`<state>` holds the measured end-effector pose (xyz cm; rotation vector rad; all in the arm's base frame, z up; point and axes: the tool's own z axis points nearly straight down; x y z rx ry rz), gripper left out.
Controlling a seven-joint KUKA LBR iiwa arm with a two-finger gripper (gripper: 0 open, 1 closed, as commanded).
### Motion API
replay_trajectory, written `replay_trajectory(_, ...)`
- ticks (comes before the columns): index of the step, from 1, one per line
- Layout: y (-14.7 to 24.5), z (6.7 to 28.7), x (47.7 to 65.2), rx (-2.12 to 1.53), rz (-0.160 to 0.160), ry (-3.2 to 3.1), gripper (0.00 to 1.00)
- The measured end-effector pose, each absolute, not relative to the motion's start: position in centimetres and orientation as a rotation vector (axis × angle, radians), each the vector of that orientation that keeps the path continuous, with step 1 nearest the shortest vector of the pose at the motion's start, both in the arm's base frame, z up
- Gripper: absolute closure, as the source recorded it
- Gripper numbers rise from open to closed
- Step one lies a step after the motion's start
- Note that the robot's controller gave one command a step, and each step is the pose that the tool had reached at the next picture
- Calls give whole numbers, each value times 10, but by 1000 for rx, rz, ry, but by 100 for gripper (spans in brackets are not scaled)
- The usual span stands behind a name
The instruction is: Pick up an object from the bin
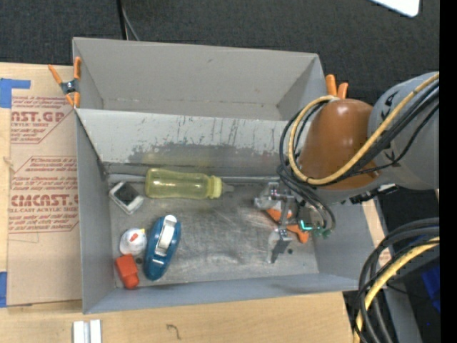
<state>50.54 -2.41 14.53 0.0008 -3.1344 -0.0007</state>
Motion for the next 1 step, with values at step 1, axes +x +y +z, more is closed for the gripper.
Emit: replay_trajectory(1,-24,148,507,2,0,-3142,0)
